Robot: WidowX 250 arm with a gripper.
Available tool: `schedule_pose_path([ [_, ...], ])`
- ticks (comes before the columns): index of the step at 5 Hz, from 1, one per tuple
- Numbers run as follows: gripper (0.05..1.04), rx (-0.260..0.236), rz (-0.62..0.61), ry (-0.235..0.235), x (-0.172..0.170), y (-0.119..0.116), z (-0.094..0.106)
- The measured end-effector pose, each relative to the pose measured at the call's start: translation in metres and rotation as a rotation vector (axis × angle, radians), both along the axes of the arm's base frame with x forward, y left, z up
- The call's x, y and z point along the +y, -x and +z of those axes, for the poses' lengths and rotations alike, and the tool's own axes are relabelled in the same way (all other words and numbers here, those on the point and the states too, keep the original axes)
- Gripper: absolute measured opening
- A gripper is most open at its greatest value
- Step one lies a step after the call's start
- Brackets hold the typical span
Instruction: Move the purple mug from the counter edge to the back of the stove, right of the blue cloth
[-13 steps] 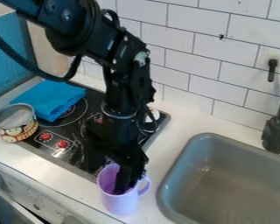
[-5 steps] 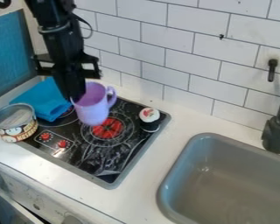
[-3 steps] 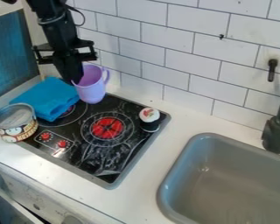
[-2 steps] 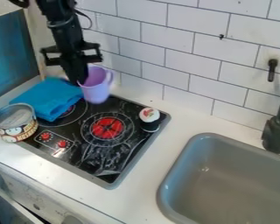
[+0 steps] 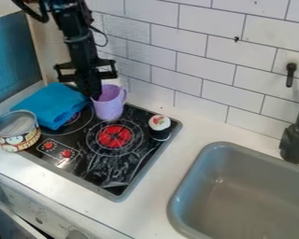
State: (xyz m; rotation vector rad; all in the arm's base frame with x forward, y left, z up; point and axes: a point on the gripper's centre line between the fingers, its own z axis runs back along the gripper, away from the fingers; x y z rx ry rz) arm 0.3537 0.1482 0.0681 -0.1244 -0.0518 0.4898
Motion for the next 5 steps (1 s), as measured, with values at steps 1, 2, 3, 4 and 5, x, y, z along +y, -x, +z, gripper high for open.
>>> schedule_pose_path([
  [1,0.079,-0.003,0.020,0.001,0.004,-0.008,-0.001],
  [2,0.079,0.003,0.047,-0.003,0.004,-0.007,-0.001],
  [3,0.110,0.006,0.076,-0.014,0.001,0.003,0.000],
  [4,0.325,-0.015,0.062,-0.021,-0.003,0.009,0.007],
  [5,0.589,-0.053,0.062,-0.037,-0.004,0.013,0.023],
])
